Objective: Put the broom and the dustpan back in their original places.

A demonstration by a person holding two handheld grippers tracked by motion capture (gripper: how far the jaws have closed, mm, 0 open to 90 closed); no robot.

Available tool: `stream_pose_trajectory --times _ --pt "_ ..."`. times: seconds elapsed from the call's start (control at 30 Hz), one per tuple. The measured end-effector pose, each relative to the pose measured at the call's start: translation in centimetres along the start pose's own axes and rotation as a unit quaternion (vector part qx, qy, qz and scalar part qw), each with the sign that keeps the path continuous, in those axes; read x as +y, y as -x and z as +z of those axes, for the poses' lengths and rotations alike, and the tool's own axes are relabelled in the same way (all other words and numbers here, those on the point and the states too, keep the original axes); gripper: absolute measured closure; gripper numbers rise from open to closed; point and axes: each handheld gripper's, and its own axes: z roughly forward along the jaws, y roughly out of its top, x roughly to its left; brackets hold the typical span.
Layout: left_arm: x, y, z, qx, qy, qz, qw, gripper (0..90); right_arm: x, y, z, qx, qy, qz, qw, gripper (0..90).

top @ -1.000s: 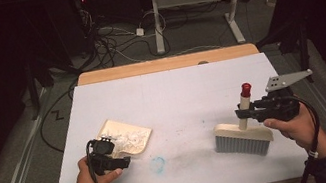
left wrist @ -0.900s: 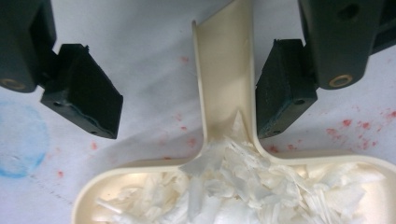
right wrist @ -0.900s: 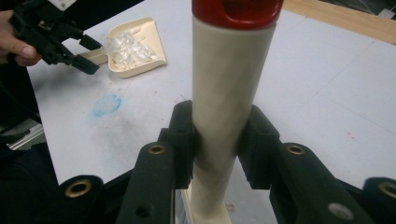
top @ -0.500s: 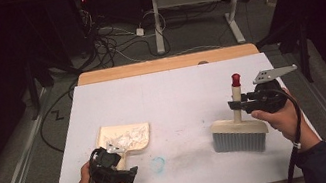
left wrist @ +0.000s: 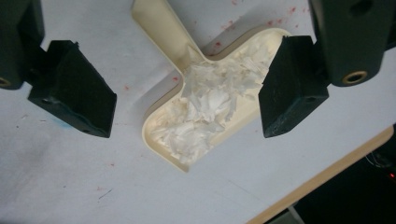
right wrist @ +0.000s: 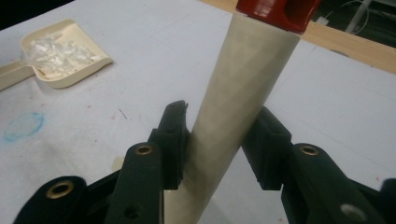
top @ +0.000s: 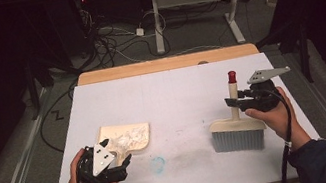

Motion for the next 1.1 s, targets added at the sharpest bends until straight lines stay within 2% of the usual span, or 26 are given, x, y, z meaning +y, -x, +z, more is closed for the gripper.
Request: stream_pose_trajectory --times 0.13,0.23,0.43,0.5,0.57,0.67,0.73,0.8,0.93,1.1 --pt "-0.9 -0.1 -0.5 0.003 0.024 0.0 0.9997 18.0 0.0 0.2 0.4 -0.008 0.0 0.0 1.0 61.2" --pt "-1.6 0.0 -0.7 0.001 0.023 -0.001 0.9997 18.1 0.1 0.4 1.0 -0.014 -0.003 0.005 0.9999 60.7" --pt "-3.3 0.6 -0.4 -0.007 -0.003 0.003 1.0 18.0 0.2 0.7 2.4 -0.039 -0.016 -0.002 0.9991 58.6" --pt "-3.4 0.7 -0.5 -0.008 0.0 0.003 1.0 18.0 0.3 0.8 3.0 -0.046 -0.02 -0.004 0.9987 57.6" --pt "-3.4 0.6 -0.5 -0.006 0.004 0.0 1.0 17.3 0.3 0.8 3.5 -0.064 -0.029 -0.008 0.9975 55.3" --pt "-3.4 0.7 -0.5 -0.006 0.01 -0.001 0.9999 17.2 0.4 1.0 4.0 -0.105 -0.027 -0.017 0.994 49.4" --pt "-3.3 0.8 -0.4 -0.005 0.008 0.001 1.0 17.2 0.5 1.1 4.0 -0.101 -0.009 -0.018 0.9947 47.4" --pt "-3.3 0.9 -0.4 -0.005 0.01 0.003 0.9999 17.2 0.6 1.0 4.1 -0.119 -0.003 -0.023 0.9926 43.5" --pt "-3.3 1.0 -0.4 -0.005 0.011 0.006 0.9999 17.2 0.6 0.8 3.8 -0.119 0.021 -0.028 0.9923 41.6" --pt "-3.4 0.9 -0.3 -0.008 0.009 0.004 0.9999 17.2 0.9 0.1 2.7 -0.127 0.062 -0.031 0.9895 37.7"
